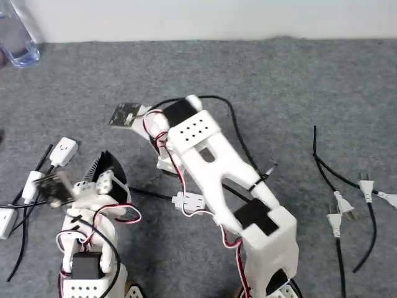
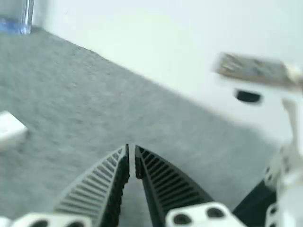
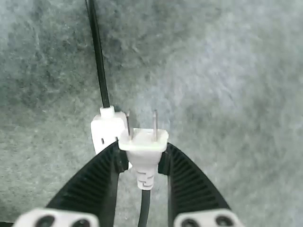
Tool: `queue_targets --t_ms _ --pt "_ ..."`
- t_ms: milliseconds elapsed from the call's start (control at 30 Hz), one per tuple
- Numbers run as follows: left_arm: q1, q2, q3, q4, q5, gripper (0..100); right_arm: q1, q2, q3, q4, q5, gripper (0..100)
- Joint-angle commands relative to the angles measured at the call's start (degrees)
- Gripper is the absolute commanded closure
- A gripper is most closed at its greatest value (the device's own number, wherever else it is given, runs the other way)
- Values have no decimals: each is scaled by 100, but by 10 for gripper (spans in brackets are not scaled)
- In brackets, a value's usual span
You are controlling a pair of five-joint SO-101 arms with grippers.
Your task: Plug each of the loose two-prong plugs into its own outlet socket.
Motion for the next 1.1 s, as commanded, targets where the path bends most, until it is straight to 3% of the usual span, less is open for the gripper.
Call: queue_targets --t_ms 0,267,433,800,1067 --pt "62 -44 -259 -202 1178 986 92 -541 -273 154 -167 991" --pt "703 -44 -251 -765 2716 986 -31 -813 -273 277 -167 991" --pt "888 -44 -453 -818 2752 987 -13 -1007 -273 418 -53 991" --pt "2295 -44 -936 -818 2752 987 40 -1490 -290 646 1336 991" --pt "2558 -44 -1086 -818 2681 987 -84 -2070 -308 787 1433 991"
